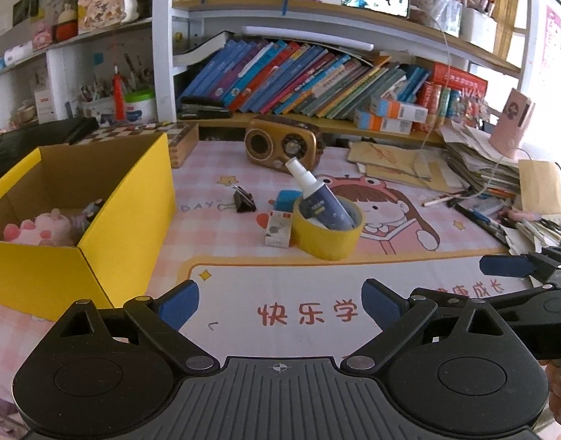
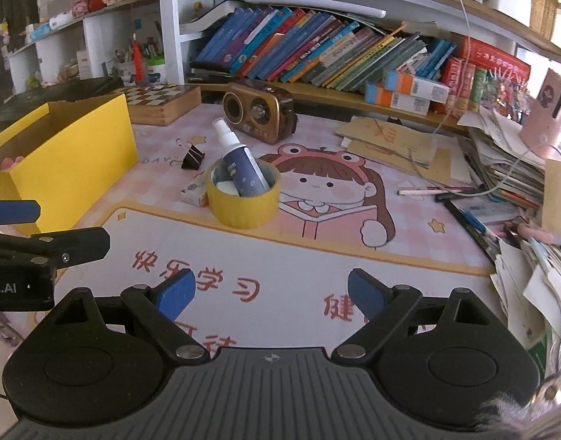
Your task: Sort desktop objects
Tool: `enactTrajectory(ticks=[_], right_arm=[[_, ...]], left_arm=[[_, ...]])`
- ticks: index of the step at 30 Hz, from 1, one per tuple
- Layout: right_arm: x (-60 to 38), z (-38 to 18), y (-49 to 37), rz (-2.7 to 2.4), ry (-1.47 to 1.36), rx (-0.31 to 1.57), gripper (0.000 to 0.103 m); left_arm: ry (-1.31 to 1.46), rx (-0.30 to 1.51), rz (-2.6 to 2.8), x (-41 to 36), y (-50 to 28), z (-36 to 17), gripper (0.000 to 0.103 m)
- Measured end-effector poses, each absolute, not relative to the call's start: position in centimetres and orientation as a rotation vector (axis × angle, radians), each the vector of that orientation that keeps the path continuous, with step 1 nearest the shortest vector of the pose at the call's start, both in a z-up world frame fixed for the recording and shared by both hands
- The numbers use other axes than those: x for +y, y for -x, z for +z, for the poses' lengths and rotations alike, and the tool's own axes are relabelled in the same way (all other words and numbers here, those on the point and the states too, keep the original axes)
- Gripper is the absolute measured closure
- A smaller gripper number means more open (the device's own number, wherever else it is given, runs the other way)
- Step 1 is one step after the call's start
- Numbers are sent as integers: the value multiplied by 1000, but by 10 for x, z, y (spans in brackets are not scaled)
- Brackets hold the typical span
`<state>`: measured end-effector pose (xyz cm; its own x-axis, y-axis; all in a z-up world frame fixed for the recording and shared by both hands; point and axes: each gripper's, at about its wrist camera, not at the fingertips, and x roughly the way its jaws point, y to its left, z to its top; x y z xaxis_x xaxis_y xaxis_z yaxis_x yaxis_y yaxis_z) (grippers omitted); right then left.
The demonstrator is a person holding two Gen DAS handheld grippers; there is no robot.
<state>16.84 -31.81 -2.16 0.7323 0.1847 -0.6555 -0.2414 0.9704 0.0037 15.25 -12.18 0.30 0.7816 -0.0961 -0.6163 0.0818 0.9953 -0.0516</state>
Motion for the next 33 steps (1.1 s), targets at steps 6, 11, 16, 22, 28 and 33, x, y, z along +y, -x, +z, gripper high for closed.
enactTrajectory(ticks=[6, 11, 16, 22, 28, 33], right_arm=[[-325, -25, -184, 265, 68, 719, 13], [-330, -27, -196, 285, 55, 723, 13], [-334, -29, -205, 298, 45, 720, 13], [-338, -32, -219, 298, 17, 728, 13], [-336, -35, -234, 309, 20, 724, 12], [-333, -37, -247, 322, 38, 714, 12]], left_arm=[[27, 670, -61, -128, -161, 2, 6], [21, 667, -47, -134, -167, 3, 6], [15, 667, -31, -138, -173, 2, 6], [15, 662, -4, -137, -180, 2, 6], [11, 664, 12, -137, -186, 0, 6], [4, 665, 30, -137, -195, 0, 6]])
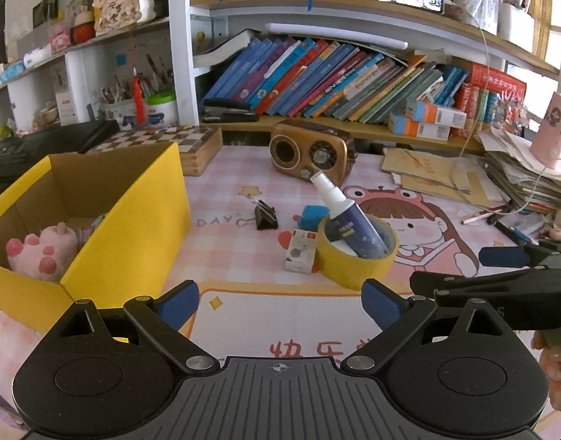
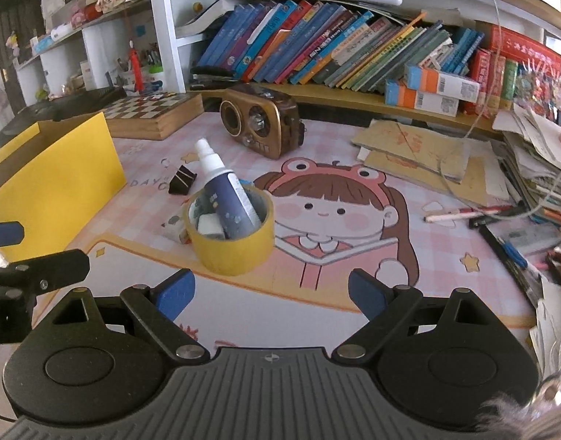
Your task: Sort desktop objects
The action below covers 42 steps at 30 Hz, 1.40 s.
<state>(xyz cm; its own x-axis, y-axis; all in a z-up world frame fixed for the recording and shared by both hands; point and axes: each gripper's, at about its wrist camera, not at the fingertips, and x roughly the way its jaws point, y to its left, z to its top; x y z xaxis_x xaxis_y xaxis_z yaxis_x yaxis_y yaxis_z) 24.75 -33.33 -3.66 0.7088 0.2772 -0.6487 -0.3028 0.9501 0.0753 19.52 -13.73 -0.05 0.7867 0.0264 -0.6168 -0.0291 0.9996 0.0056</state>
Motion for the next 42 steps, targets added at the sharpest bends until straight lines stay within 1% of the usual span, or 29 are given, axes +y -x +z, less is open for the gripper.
enactTrajectory(ticks=[5, 8, 22, 27, 29, 30, 31, 39, 41, 42], right_arm=[[-327, -38, -264, 354, 68, 712, 11], [-320, -41, -274, 376, 87, 715, 9], [-281, -75, -335, 488, 190, 790, 8], [-275, -83, -345, 522, 215, 780, 9], [-272, -83, -347, 534, 227, 764, 11], [-271, -82, -348, 545, 233, 755, 14], [-269, -82, -349, 554, 240, 748, 19], [-284, -73, -348, 576, 191, 735, 20], [-293, -69, -347, 554, 153, 736, 20], [-299, -68, -346, 542, 130, 736, 20]], left_arm=[[3, 657, 38, -137, -200, 1, 6], [4, 668, 45, -137, -202, -1, 6], [8, 722, 92, -131, -203, -8, 6], [9, 725, 88, -132, -207, -10, 6], [5, 732, 80, -133, -210, -12, 7], [1, 736, 77, -133, -212, -14, 7], [-1, 739, 74, -133, -214, -15, 7], [-18, 746, 17, -136, -237, -24, 7], [-34, 755, -8, -138, -246, -29, 15], [-42, 766, -16, -138, -251, -32, 17]])
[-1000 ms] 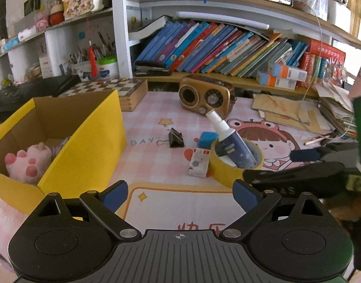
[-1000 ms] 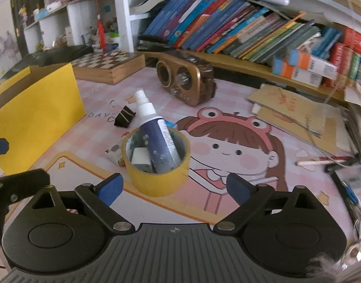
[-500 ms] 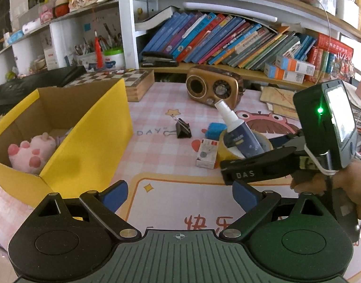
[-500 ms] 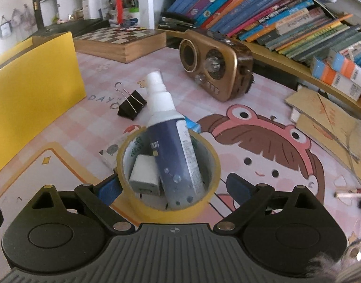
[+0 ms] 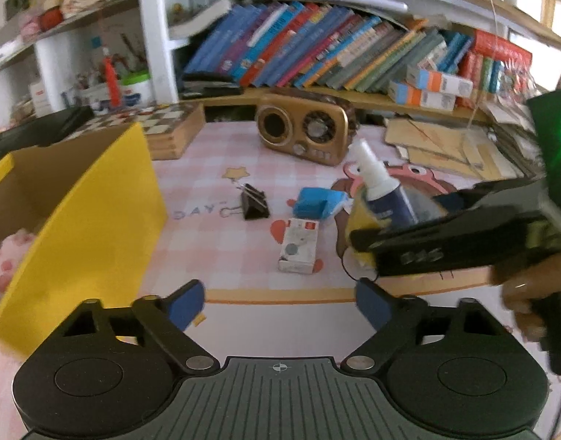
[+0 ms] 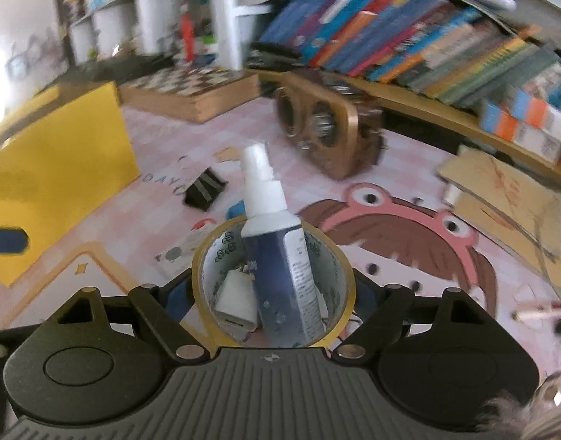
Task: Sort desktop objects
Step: 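Grasp the yellow tape roll with the right gripper while the left grasps the small white card box, then lift the tape roll with the right gripper while the left lifts the white box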
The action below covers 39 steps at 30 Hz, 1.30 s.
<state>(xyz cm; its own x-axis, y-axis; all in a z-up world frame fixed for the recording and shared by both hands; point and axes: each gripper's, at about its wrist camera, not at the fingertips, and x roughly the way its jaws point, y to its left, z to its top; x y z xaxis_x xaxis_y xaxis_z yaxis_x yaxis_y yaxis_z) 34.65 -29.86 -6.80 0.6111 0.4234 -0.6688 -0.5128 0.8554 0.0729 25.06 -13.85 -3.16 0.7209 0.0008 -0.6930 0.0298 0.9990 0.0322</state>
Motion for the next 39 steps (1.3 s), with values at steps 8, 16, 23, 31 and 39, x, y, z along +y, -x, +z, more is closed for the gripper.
enactTrajectory(ticks=[8, 16, 23, 31, 39], right_arm=[[-328, -48, -338, 490, 63, 694, 20], [-343, -29, -330, 455, -2, 652, 20], [-350, -21, -324, 441, -15, 646, 20], [-350, -9, -316, 419, -9, 615, 20], [-349, 15, -294, 393, 7, 558, 20]], left_arm=[[-40, 827, -85, -141, -296, -51, 47], [-68, 850, -117, -153, -326, -65, 56], [-60, 860, -99, -150, -332, -69, 75], [41, 801, -108, -138, -315, -43, 75], [122, 711, -142, -123, -269, -4, 75]])
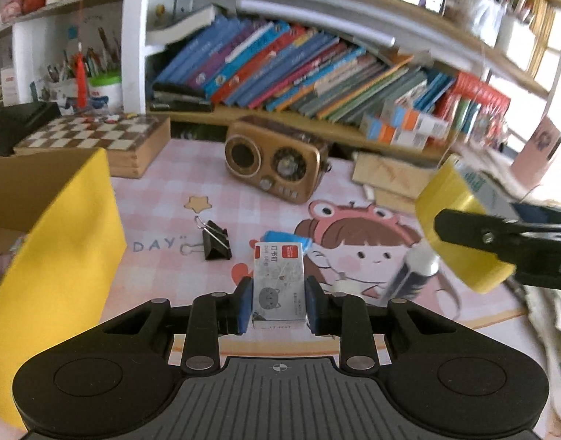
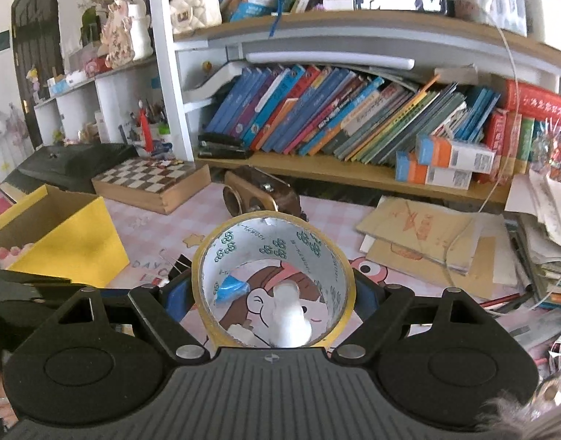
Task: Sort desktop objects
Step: 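Lift the tape roll with the right gripper while the left lifts the white box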
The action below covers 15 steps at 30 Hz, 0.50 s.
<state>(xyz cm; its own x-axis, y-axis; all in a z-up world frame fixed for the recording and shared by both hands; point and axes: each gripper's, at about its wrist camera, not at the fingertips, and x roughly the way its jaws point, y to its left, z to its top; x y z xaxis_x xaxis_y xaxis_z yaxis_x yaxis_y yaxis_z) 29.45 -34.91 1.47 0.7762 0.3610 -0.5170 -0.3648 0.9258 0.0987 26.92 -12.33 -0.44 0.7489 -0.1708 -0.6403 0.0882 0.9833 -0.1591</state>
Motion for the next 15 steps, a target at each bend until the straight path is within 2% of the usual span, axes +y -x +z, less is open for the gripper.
enactTrajectory(ticks=[15], right_arm=[[-329, 13, -222, 370, 6, 628, 20]], left_arm=[[186, 672, -202, -90, -193, 24, 75]])
